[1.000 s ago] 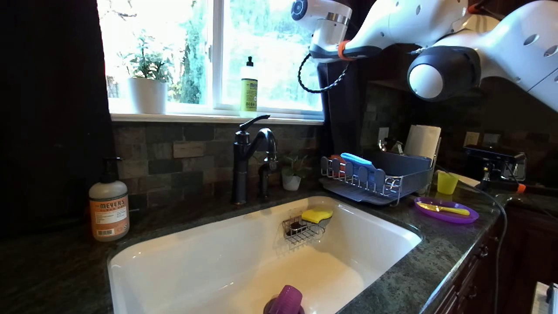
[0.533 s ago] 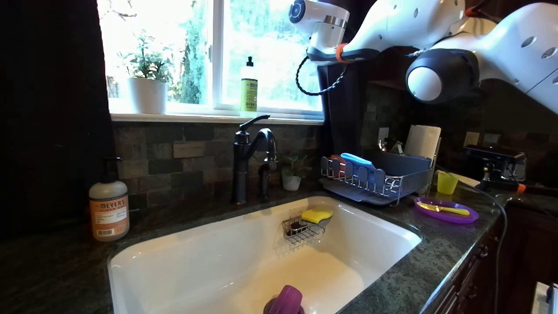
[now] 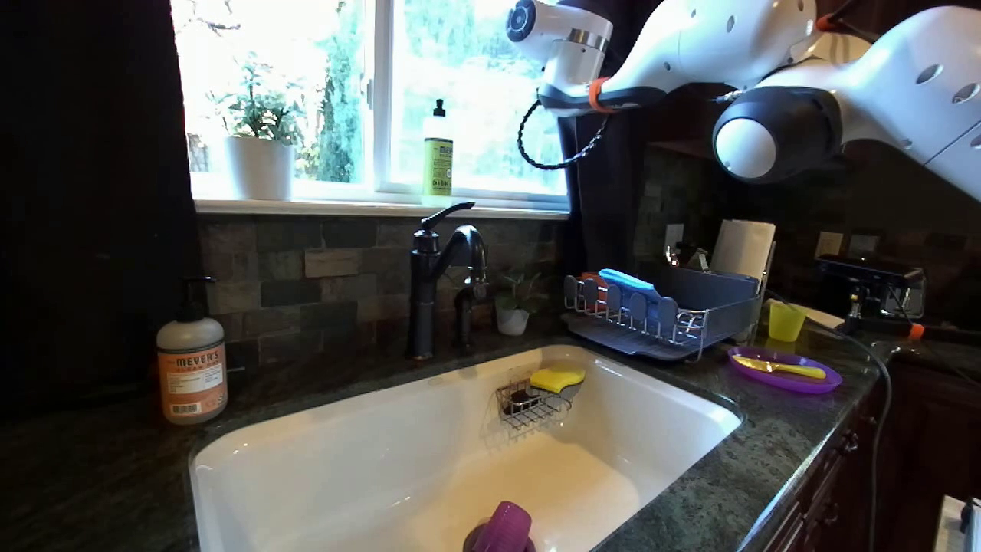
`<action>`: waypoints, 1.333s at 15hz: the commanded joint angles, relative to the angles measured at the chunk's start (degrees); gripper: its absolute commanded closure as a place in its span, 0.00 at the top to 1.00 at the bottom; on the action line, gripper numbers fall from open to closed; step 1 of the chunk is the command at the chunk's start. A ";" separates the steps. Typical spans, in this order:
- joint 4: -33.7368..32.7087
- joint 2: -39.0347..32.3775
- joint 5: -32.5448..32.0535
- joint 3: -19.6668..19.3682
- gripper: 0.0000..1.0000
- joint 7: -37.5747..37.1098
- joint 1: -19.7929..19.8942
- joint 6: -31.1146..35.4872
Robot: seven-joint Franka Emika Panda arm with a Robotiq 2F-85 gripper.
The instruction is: Move the curtain to the left
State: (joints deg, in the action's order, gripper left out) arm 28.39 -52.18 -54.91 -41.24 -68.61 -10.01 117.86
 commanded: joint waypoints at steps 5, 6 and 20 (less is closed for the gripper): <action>-1.83 -0.65 0.42 -0.39 0.33 -1.17 0.29 -1.74; -1.91 -0.63 0.41 -0.40 0.26 -1.26 0.27 -1.72; -4.41 1.22 -6.90 3.57 0.01 0.36 -0.92 10.08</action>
State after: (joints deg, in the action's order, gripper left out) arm 23.98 -50.76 -59.21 -39.90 -69.61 -10.53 123.10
